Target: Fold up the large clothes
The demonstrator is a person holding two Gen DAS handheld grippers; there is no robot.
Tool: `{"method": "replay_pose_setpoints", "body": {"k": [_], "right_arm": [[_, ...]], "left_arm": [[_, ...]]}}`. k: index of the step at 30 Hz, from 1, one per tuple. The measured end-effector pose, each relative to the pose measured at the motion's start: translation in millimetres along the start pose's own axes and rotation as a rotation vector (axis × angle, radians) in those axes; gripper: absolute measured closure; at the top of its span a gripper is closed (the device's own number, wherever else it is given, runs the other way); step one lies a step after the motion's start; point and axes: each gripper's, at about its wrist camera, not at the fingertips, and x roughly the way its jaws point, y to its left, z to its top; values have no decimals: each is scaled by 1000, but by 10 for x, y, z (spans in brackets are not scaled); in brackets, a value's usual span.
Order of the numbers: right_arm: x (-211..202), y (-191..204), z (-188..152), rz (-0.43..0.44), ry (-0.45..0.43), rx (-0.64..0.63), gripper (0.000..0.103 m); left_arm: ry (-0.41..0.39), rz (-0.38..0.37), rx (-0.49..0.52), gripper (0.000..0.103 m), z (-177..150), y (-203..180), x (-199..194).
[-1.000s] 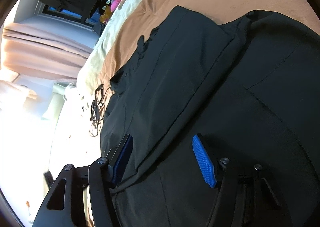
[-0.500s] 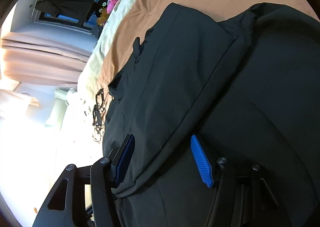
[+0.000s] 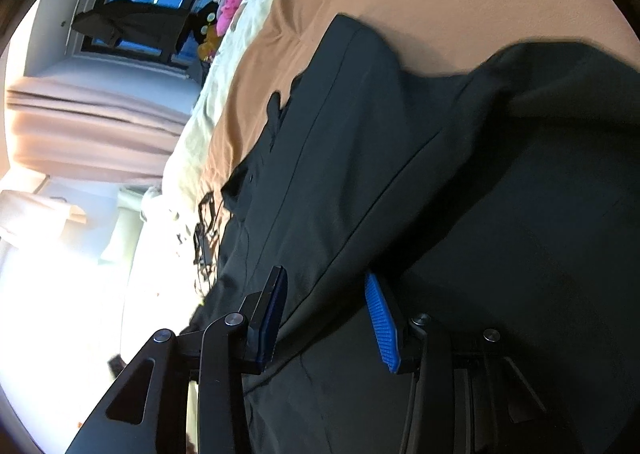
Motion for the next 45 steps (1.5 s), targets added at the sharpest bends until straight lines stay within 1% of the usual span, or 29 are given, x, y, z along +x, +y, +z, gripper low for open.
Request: {"method": "replay_pose_setpoints", "body": {"k": [1, 3, 4, 5, 7, 9, 10, 11, 13, 15, 19, 22, 26, 28, 30, 32, 33, 34, 39, 45], "right_arm": [[-45, -24, 30, 0, -12, 5, 60], [-157, -90, 92, -8, -41, 22, 60], [-206, -121, 116, -17, -56, 30, 60], [-257, -159, 145, -27, -64, 42, 57], [-340, -210, 191, -21, -71, 65, 52], [-437, -205, 216, -29, -87, 58, 36], [-484, -187, 216, -43, -98, 47, 32], [-534, -164, 210, -54, -109, 35, 30], [-622, -128, 187, -44, -121, 19, 30], [-692, -107, 159, -44, -124, 15, 30], [-857, -56, 9, -56, -116, -15, 30], [-979, 23, -101, -74, -101, -69, 30], [-1174, 86, -292, -128, -73, -152, 23], [-1283, 84, -354, -147, -71, -169, 19], [-1434, 87, -449, -156, -67, -191, 11], [-1567, 136, -546, -185, -64, -246, 7], [-1615, 141, -583, -196, -61, -266, 1], [-1667, 145, -626, -210, -57, -282, 0], [-1929, 108, -836, -269, -38, -340, 0], [-2230, 47, -1024, -310, -49, -395, 0]], "left_arm": [[12, 4, -1, 89, -13, -6, 48], [18, 55, 8, 77, -52, -27, 106], [15, 63, 11, 76, -87, -36, 92], [11, 62, 14, 75, -103, -43, 66], [9, 42, 5, 67, -118, -30, 6], [4, 2, -19, 49, -151, 23, -98], [-5, -9, -27, 45, -165, 50, -157], [-18, -17, -34, 39, -181, 68, -218], [-35, -27, -43, 38, -225, 109, -349], [-38, -52, -60, 38, -317, 180, -524], [-56, -55, -70, 38, -485, 269, -798], [-74, -62, -79, 38, -651, 319, -1026], [-105, -76, -99, 38, -921, 365, -1329], [-119, -85, -109, 38, -1045, 378, -1436], [-129, -100, -118, 38, -1221, 389, -1543], [-134, -118, -121, 38, -1386, 393, -1618], [-139, -125, -122, 38, -1489, 393, -1653], [-142, -130, -124, 38, -1566, 394, -1682], [-146, -185, -169, 38, -2024, 453, -1772], [-152, -202, -225, 38, -2435, 606, -1872]]}}
